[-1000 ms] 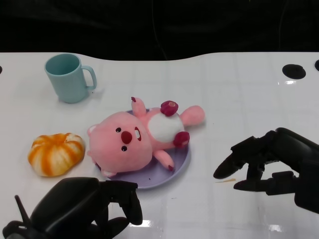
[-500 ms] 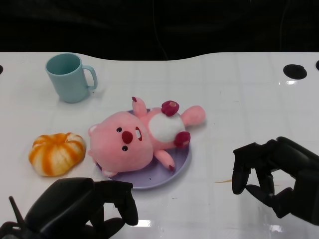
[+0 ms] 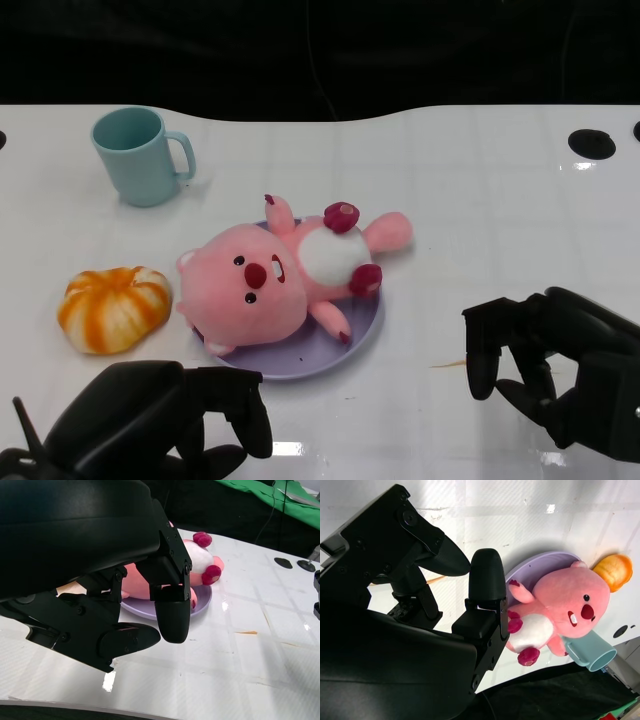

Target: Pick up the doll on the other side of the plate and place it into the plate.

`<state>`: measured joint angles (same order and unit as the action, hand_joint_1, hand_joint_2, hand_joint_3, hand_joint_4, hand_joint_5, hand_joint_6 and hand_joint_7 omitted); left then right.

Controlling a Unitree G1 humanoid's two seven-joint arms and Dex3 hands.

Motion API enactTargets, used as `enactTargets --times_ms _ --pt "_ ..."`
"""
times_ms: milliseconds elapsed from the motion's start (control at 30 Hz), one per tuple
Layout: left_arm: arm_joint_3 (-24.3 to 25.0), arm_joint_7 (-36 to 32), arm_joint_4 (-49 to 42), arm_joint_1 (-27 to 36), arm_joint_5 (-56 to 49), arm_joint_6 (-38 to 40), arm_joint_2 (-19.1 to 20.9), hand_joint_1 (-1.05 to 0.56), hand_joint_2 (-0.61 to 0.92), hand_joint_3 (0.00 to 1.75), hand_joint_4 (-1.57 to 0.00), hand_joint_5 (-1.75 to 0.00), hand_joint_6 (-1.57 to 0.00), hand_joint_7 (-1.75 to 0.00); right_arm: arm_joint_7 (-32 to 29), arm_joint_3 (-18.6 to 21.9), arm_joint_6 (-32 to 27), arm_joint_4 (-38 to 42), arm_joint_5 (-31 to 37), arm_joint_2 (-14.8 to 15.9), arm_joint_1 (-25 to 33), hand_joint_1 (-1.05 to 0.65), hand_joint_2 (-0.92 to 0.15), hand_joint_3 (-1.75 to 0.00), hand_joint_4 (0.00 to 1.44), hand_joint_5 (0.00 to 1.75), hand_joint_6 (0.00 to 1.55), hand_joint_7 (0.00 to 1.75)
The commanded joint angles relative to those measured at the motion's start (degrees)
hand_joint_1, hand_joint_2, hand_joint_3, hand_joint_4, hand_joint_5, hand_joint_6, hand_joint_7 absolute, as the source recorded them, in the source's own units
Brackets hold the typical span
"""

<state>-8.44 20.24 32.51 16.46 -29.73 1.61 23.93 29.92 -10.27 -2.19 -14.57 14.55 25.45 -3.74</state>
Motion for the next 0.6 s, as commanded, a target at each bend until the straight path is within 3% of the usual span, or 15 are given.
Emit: enactTargets --times_ms 33,600 --pt "0.8 0.16 0.02 0.53 0.34 -0.07 0.79 -0.2 0.74 0.62 -0.71 -1.43 -0.77 -1.07 0.63 -0.3 0.88 0.37 -0.42 1.04 -0.57 -0.08 -0.3 -1.42 0.88 1.75 0.75 1.62" --pt "1.05 -0.16 -0.3 0.89 0.5 -1.17 0.74 -0.2 0.75 0.6 -0.71 -1.42 -0.77 -1.06 0.89 -0.06 -1.88 -0.89 -0.31 0.73 -0.56 -0.08 -0.32 -1.4 0.87 1.75 0.78 1.57"
